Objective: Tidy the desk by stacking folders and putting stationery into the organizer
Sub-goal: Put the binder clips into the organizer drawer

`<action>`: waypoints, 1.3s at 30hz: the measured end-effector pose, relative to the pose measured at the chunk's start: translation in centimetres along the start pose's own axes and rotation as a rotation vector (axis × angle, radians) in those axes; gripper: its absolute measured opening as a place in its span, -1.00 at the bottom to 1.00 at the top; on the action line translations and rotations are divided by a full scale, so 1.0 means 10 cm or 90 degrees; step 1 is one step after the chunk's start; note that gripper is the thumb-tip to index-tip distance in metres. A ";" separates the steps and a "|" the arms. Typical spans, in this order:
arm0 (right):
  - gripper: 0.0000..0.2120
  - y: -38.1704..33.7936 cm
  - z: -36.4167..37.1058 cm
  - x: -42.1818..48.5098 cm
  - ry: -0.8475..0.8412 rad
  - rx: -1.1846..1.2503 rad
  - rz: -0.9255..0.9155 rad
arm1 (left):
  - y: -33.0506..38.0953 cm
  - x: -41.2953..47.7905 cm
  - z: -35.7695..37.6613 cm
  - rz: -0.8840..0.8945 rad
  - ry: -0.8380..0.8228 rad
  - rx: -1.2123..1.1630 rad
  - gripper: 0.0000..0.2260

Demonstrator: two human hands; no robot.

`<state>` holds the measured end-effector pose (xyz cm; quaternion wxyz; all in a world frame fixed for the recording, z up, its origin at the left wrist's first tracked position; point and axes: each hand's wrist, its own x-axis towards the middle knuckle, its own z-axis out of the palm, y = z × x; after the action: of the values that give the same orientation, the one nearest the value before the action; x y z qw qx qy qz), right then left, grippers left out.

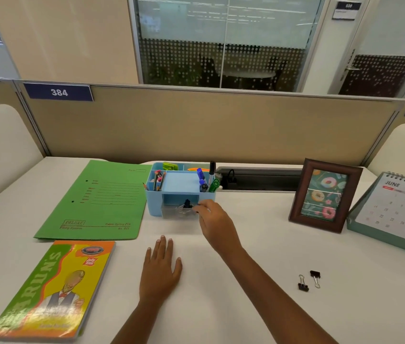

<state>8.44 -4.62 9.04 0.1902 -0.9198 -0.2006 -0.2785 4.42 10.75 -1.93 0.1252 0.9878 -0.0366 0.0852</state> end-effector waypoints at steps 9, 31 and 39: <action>-0.68 -0.02 0.28 0.47 -0.140 -0.054 -0.038 | 0.00 0.00 -0.04 0.010 -0.039 -0.042 -0.50; -0.64 0.87 -0.35 -1.65 0.091 -0.170 0.303 | -0.05 0.02 0.05 0.029 0.055 0.002 -0.48; -0.62 0.87 -0.47 -1.89 0.092 -0.263 0.375 | -0.03 0.00 0.02 0.022 0.033 -0.008 -0.48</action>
<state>-3.90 -19.12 -0.56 0.0860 -0.9351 0.1477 -0.3105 4.52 10.96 -2.23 0.1305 0.9837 -0.0511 0.1127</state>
